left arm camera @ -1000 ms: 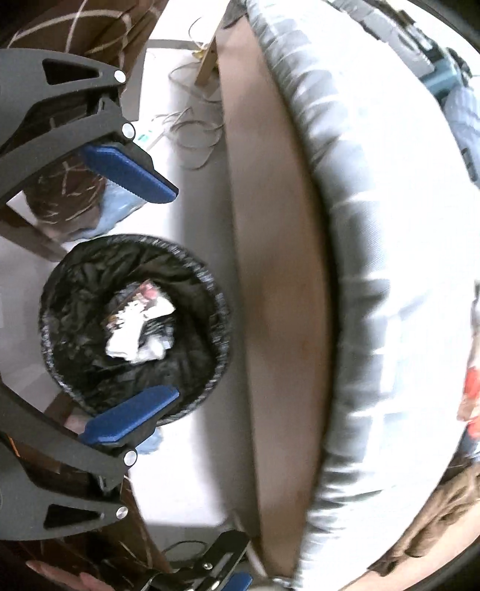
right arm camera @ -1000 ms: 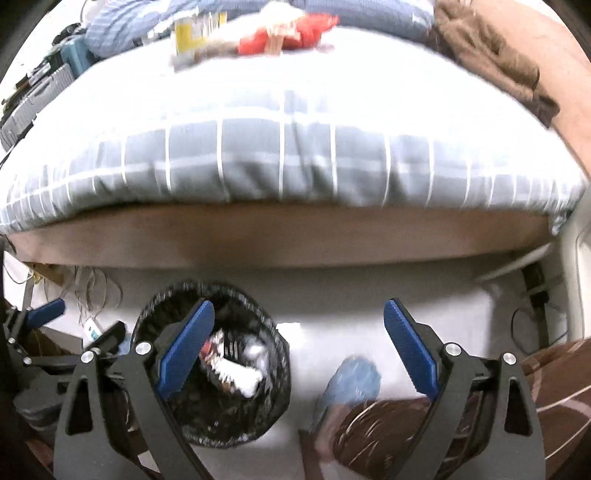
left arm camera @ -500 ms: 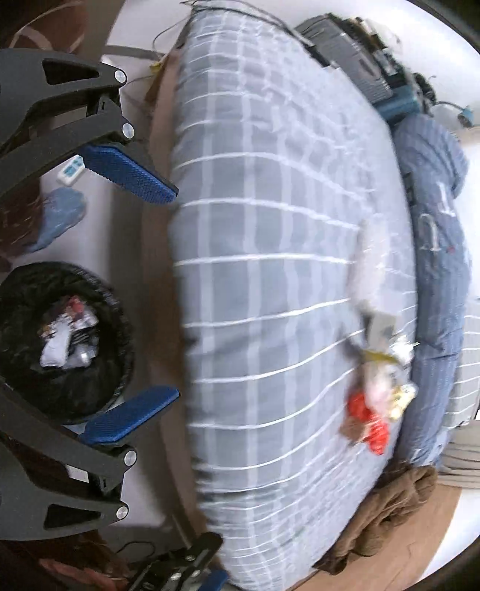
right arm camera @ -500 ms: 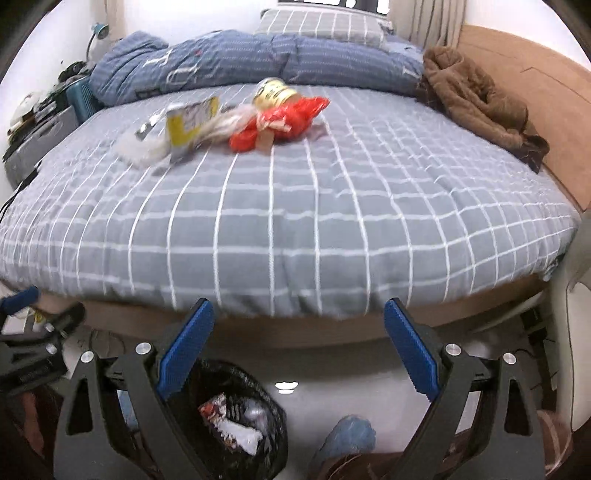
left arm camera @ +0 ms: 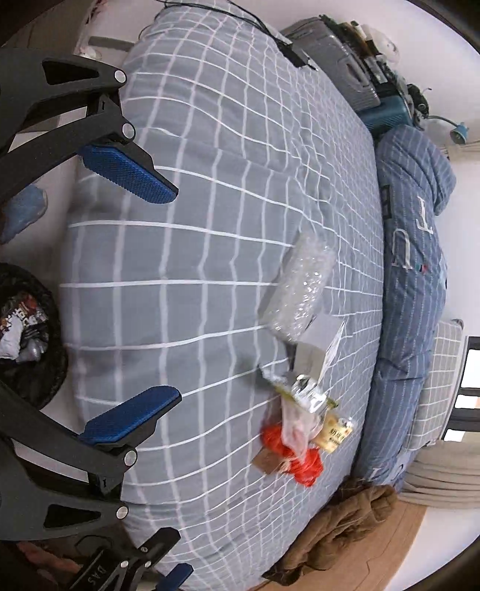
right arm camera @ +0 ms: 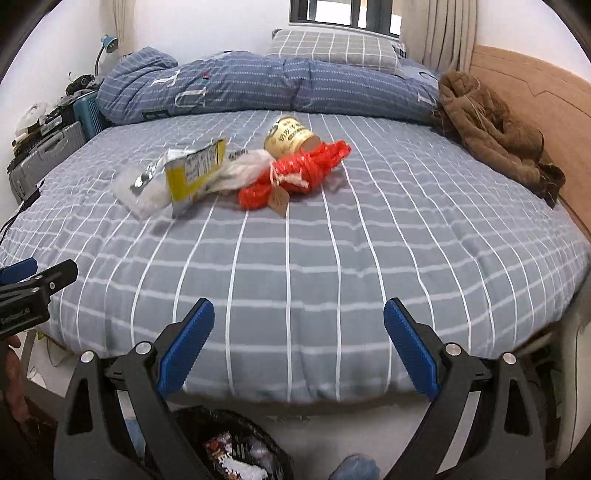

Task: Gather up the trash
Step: 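Move both open tools back over the bed toward the remaining trash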

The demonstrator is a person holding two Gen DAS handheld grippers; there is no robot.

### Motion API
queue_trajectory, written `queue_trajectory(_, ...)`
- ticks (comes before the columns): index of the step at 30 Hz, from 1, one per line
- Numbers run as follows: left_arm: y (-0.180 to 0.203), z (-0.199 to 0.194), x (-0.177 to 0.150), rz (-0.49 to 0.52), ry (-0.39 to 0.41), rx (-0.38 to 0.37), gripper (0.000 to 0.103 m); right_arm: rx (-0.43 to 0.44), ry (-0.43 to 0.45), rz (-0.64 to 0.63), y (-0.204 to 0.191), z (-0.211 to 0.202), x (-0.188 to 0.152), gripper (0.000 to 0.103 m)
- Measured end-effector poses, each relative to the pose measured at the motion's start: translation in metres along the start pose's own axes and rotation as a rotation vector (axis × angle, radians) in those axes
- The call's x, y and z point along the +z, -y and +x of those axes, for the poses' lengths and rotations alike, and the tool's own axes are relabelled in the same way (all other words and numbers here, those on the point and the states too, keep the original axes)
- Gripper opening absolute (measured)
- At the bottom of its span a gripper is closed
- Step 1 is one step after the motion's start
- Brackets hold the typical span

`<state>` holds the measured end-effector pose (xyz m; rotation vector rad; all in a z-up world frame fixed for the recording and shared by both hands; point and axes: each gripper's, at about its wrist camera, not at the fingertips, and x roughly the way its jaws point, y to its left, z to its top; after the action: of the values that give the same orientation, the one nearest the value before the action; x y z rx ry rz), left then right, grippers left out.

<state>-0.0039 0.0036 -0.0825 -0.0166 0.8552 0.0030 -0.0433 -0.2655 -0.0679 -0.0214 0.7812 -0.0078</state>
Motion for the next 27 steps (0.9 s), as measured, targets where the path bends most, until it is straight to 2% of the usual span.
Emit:
queue_trajectory(18,-0.02,0.076,0.091,0.033,0.027,0.045,0.097,-0.034,0.031,0.01,0.017,0.094,0.09,0.088)
queue_trajectory(24,-0.016,0.105,0.113,0.066,0.0,0.033,0.097,-0.031,0.034,0.049,0.026,0.12,0.117,0.087)
queue_trajectory(27,-0.018,0.12,0.122,0.05,-0.029,0.009,0.097,-0.021,0.024,0.072,0.031,0.134,0.126,0.087)
